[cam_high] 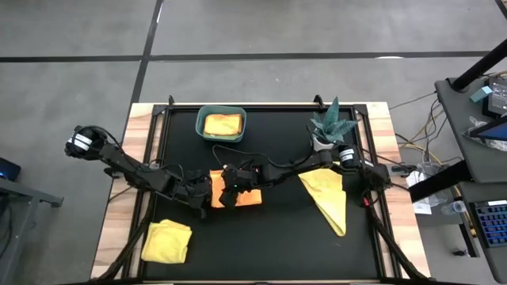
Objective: Fold microfiber towels
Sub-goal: Fold the orange microfiber cloth
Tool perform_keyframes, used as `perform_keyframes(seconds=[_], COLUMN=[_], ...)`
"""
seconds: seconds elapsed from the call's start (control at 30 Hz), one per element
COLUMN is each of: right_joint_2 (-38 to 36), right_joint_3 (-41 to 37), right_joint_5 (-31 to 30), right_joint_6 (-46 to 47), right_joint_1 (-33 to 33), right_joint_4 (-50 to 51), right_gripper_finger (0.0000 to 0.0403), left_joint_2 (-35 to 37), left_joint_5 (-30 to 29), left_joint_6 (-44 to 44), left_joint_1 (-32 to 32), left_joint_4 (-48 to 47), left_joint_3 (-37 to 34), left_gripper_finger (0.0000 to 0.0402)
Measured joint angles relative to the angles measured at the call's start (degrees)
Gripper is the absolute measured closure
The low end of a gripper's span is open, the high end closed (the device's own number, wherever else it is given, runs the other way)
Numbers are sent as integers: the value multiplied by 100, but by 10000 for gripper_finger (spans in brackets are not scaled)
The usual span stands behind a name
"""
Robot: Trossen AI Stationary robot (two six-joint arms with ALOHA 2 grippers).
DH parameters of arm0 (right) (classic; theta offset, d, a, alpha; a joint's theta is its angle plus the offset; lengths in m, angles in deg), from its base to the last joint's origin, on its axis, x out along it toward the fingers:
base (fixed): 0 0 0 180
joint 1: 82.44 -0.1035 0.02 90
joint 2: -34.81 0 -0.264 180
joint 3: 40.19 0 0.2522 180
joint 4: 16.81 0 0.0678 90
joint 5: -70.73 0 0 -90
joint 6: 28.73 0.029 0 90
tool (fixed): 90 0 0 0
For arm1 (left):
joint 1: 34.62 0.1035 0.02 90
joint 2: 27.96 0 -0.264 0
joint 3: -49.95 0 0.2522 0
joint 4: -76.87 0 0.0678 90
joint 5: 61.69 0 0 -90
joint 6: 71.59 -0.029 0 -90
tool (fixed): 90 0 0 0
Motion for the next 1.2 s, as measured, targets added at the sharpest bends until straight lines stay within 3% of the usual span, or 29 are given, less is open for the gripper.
perform_keyframes(seconds=[0.3, 0.7, 0.83, 1.0, 1.2], right_joint_2=[-91, -160, -160, -164, -429], right_joint_3=[-4, -4, -7, -7, -7], right_joint_5=[185, 185, 211, 792, 754], right_joint_6=[-177, -456, -874, -1766, -2303], right_joint_1=[44, 66, 3, -186, -290], right_joint_4=[623, -54, -384, -859, -626], right_gripper_finger=[234, 236, 235, 237, 248], left_joint_2=[70, 74, 113, 345, 820], left_joint_5=[337, 625, 691, 906, 963], left_joint_6=[149, 151, 151, 151, 157], left_joint_1=[0, -2, -2, -2, -4], left_joint_4=[-156, -388, -403, -398, -438], left_joint_3=[0, 107, 109, 109, 109], left_gripper_finger=[391, 391, 391, 391, 391])
